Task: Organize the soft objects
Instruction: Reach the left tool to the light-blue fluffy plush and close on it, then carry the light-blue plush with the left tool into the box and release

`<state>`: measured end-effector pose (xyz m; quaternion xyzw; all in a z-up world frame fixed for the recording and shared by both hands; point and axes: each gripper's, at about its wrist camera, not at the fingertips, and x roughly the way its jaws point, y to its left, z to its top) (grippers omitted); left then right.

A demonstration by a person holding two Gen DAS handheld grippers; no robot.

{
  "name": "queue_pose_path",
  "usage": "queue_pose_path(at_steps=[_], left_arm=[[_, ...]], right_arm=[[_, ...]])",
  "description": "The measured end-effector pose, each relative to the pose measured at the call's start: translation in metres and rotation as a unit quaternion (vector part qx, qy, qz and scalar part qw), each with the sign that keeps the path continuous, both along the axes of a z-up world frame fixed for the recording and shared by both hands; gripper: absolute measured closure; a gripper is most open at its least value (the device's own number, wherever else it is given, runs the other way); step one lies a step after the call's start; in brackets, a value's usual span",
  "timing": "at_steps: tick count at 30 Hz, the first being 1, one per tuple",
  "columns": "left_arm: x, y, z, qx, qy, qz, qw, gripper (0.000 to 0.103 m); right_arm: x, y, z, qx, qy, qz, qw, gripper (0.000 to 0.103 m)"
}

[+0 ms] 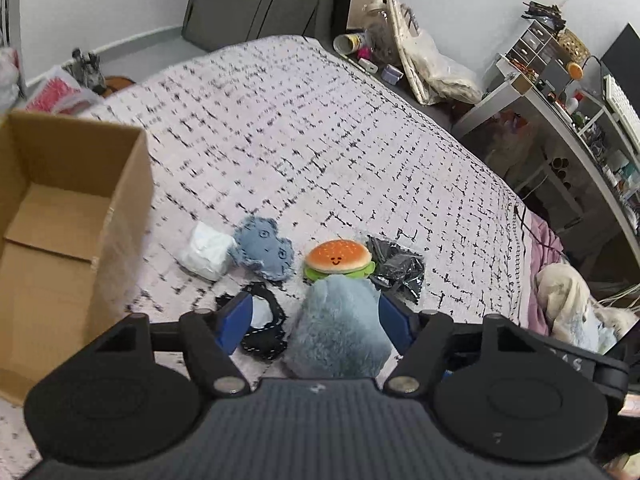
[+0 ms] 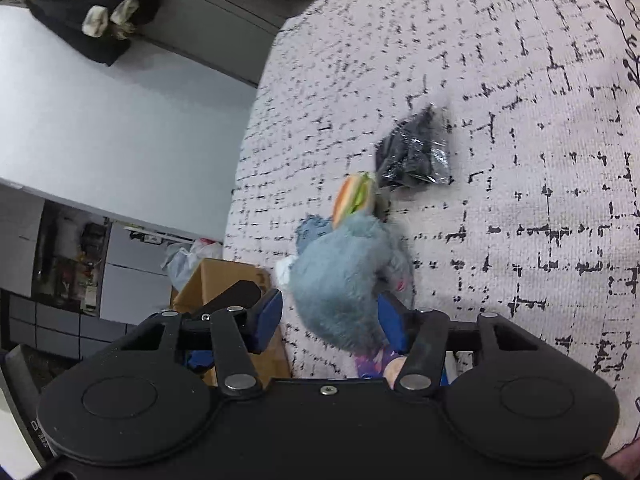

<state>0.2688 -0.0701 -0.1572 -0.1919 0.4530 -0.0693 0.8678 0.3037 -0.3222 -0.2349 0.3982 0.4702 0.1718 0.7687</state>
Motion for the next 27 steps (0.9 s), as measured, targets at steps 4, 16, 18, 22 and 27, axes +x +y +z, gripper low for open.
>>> queue_pose_path(at_steps=[4, 16, 18, 22, 27], left_arm=[[0.008, -0.003, -0.01, -0.009, 0.0, -0.007, 0.9999, 0.034], [0.015, -0.002, -0.032, -0.068, 0.032, -0.003, 0.9972, 0.076], [0.013, -0.001, -0.027, -0.066, 0.027, -0.003, 0.9974, 0.076], [0.009, 0.003, -0.014, -0.069, 0.008, -0.006, 0.9976, 0.077], [0.002, 0.01, 0.006, -0.075, -0.013, -0.01, 0.9971, 0.078]], right_arm=[[0.006, 0.0, -0.009, 0.001, 0.011, -0.003, 1.0, 0.051], [0.014, 0.006, -0.019, 0.01, 0.019, 0.011, 1.0, 0.08], [0.014, 0.007, -0.016, 0.01, 0.013, 0.014, 1.0, 0.081], [0.01, 0.008, -0.005, 0.012, -0.008, 0.019, 1.0, 0.081], [0.006, 0.009, 0.011, 0.022, -0.038, 0.023, 0.999, 0.081]])
